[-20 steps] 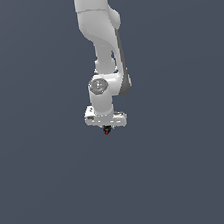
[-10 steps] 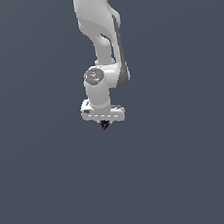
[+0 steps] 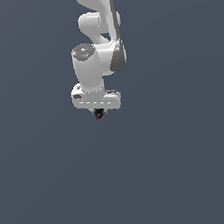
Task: Pick up the object and move it to a goal position.
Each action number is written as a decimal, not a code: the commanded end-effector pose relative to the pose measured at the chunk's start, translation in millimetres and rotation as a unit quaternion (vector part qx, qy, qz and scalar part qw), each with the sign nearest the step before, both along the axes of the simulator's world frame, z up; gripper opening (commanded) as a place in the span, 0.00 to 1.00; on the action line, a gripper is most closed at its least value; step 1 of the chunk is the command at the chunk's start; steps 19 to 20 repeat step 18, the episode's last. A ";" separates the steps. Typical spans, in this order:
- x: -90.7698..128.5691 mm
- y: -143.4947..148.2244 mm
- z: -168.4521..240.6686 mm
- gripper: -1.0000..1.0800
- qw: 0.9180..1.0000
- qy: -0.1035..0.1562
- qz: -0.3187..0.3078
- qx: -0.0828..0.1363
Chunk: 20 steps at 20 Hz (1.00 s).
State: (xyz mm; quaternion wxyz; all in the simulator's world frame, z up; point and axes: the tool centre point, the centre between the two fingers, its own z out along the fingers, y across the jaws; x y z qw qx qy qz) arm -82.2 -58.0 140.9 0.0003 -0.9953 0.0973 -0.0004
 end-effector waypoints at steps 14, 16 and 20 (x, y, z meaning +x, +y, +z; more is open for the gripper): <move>-4.3 -12.1 66.3 0.00 1.000 0.000 0.000 0.000; -3.7 -12.0 65.1 0.00 1.000 0.000 0.000 0.000; -3.4 -11.8 64.1 0.00 1.000 0.000 0.000 0.000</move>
